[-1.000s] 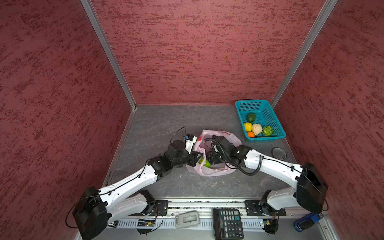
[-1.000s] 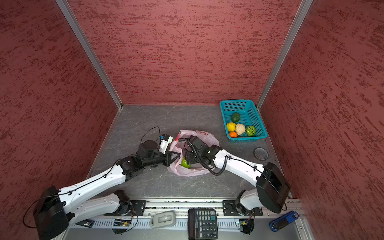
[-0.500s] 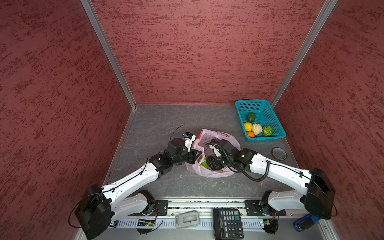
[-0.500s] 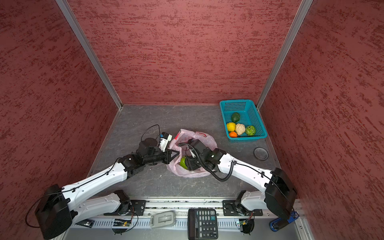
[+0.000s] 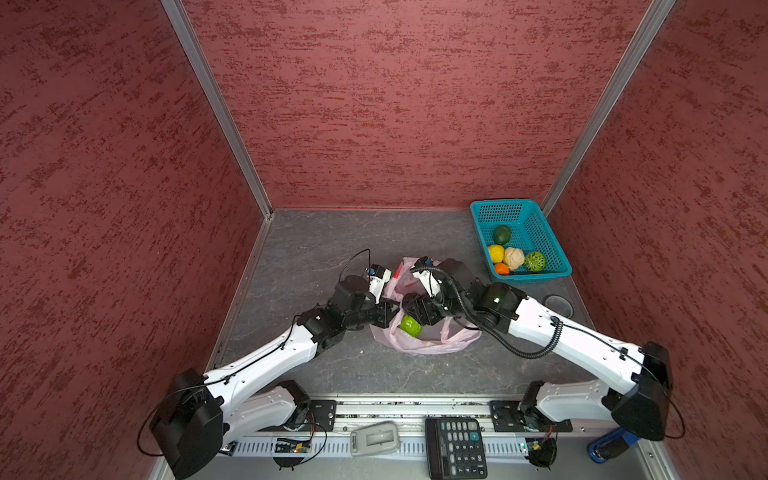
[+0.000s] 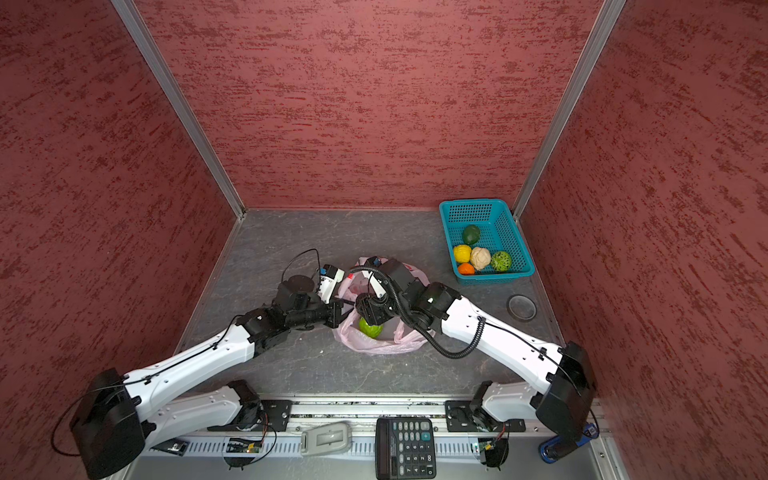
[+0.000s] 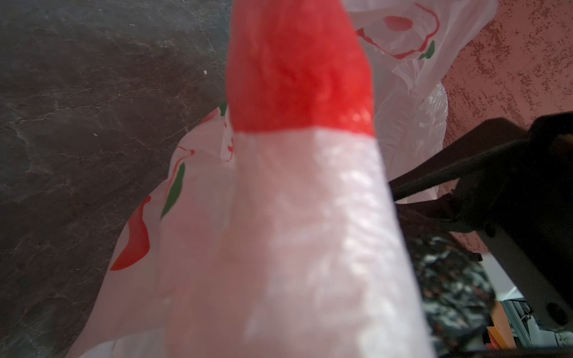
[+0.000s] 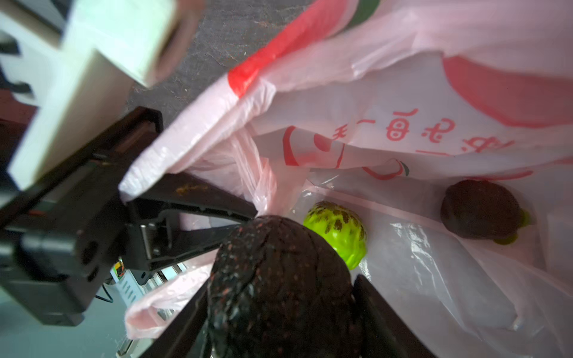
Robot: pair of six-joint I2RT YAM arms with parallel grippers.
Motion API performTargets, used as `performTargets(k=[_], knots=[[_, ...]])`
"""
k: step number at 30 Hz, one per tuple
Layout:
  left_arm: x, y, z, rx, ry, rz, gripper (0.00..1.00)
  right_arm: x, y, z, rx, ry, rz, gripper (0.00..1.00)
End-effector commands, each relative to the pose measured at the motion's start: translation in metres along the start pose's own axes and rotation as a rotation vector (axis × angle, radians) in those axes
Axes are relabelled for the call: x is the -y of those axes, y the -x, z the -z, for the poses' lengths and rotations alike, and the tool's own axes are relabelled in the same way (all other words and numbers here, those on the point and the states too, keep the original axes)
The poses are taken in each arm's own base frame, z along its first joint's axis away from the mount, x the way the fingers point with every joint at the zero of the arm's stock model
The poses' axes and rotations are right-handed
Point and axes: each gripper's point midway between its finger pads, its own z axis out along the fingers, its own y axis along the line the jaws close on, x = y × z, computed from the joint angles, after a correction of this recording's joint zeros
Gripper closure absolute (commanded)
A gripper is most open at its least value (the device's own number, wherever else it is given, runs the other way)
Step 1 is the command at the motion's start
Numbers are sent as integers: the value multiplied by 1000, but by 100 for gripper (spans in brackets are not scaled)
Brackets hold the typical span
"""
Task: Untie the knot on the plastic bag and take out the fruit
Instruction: 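Carry the avocado with the right gripper to the teal basket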
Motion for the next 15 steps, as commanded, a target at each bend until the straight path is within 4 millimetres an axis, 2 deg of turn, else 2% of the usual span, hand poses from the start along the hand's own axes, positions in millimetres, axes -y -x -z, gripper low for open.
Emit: performTargets(k=[1,6,8,12,15], knots=[[0,-2,2,-5,-3,-8,100,4,35,29,114,-26,-26,57],[1,-1,3,-2,-3,-8,100,29,62,59,190,-89,-84,57],[2,1,4,0,-5,-10,100,49,73,72,231,-129,-126,57],[3,2,4,4,-8,-7,100,106,90,100,347,-254,-251,57],[4,2,4,3,-8,-4,100,159,98,116,428,-369,-346,57]])
